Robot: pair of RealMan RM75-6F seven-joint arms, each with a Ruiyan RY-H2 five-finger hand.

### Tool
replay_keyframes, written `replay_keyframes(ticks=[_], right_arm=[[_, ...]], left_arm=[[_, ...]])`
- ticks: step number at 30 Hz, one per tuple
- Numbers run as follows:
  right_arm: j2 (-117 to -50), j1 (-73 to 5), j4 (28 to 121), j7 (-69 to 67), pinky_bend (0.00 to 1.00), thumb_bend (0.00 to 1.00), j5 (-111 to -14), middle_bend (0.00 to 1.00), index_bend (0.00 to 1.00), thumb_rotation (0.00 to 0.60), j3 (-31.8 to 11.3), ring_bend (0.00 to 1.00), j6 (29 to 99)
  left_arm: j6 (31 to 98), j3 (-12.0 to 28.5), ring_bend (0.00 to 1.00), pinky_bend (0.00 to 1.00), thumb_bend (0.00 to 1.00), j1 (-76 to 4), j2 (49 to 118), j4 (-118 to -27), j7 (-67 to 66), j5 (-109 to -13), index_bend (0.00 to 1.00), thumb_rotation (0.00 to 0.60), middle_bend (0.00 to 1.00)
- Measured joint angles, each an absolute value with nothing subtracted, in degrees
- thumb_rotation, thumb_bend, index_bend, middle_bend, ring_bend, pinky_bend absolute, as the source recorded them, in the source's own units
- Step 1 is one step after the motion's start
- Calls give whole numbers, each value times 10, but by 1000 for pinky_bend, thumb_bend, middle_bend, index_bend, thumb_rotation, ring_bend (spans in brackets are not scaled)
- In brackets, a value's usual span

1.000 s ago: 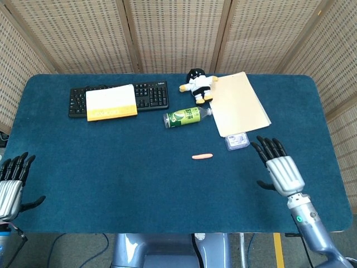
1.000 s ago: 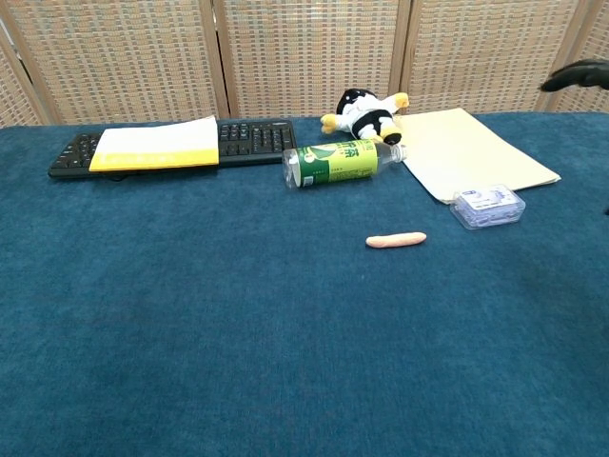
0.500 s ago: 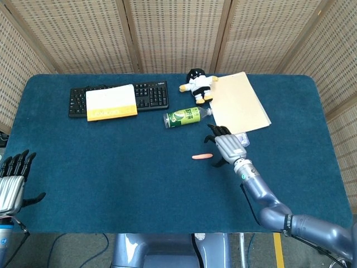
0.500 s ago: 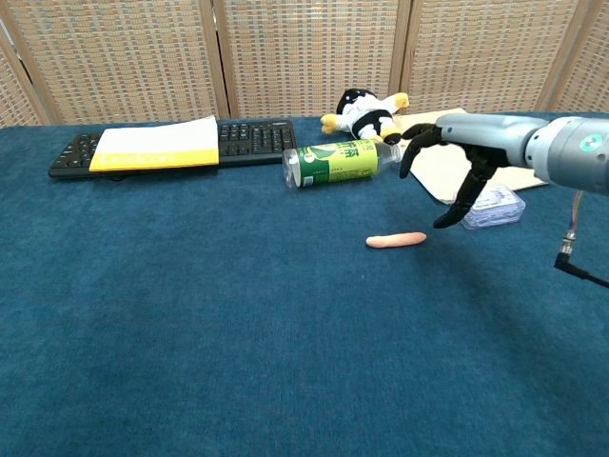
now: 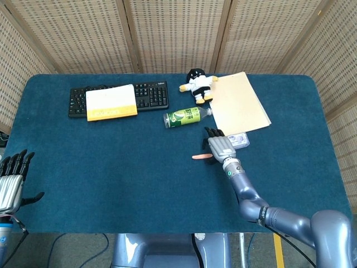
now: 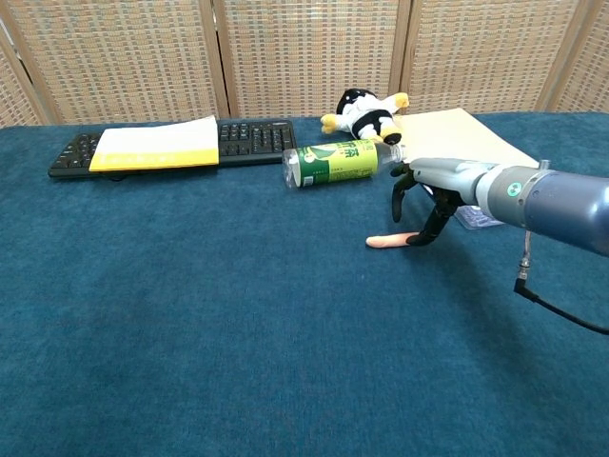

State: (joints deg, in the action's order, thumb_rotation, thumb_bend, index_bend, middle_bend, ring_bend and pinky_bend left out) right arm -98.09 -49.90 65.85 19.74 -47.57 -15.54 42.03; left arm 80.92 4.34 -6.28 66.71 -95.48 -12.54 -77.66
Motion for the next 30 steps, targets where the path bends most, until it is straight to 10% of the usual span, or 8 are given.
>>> replay_keyframes(ticks=[30], right_arm=[[-1014,-510,625,198,0,507,-448,8,578,600,-145,0,426]], left_arm=[[806,43,0,0,0,-65,667,-948,-118,-768,0,600,0]])
